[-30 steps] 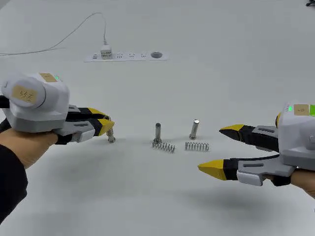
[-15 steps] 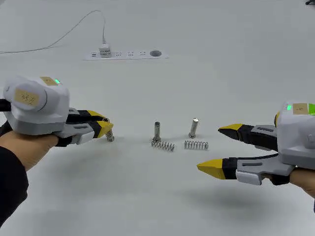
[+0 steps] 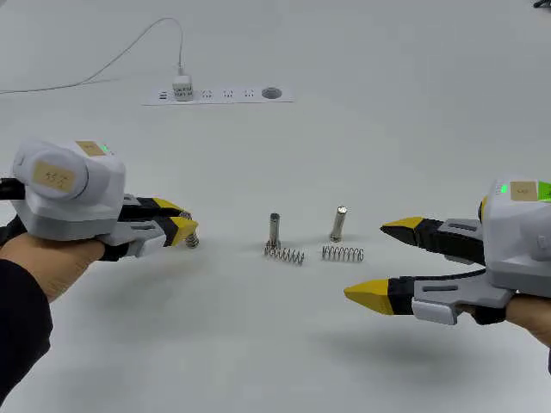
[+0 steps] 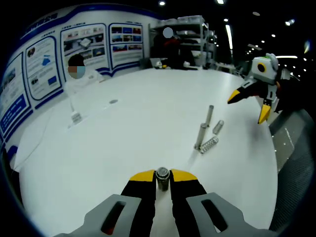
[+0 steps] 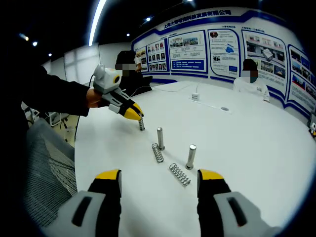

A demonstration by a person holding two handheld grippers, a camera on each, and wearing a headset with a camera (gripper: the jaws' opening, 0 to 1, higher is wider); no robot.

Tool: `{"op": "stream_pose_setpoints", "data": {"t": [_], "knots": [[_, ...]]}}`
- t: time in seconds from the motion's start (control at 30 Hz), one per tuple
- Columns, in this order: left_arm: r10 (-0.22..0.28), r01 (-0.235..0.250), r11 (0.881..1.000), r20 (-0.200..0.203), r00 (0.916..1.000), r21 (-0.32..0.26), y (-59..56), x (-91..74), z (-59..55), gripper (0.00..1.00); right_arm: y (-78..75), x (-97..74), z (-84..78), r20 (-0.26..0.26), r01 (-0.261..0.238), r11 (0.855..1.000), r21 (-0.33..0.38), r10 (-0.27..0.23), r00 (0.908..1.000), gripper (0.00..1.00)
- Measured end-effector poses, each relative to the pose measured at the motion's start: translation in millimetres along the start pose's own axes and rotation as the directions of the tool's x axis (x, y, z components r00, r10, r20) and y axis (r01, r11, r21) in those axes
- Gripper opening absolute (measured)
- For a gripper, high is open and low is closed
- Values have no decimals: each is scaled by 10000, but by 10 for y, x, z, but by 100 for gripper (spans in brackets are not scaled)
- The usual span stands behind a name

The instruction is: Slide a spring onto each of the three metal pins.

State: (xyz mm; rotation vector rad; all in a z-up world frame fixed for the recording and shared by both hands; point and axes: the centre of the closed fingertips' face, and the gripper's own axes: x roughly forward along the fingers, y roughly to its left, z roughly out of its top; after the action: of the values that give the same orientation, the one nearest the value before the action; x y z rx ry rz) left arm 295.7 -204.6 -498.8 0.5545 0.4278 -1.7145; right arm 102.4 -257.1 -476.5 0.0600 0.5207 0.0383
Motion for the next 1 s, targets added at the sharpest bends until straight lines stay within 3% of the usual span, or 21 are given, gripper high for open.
{"op": "stream_pose_setpoints", "data": {"t": [0.43,0.73,1.0], "knots": [[-24,24,10000,-45,10000,10,-12,9,-17,12,27,12,-3,-56,-74,10000,-40,74,10000,63],[-37,36,9999,-75,10000,-107,-20,-13,-39,22,41,20,-3,-78,-115,9999,-53,115,9999,63],[23,-23,9997,26,10000,-240,-30,-136,-37,30,41,22,-8,-109,-134,9999,-33,133,9999,62]]}}
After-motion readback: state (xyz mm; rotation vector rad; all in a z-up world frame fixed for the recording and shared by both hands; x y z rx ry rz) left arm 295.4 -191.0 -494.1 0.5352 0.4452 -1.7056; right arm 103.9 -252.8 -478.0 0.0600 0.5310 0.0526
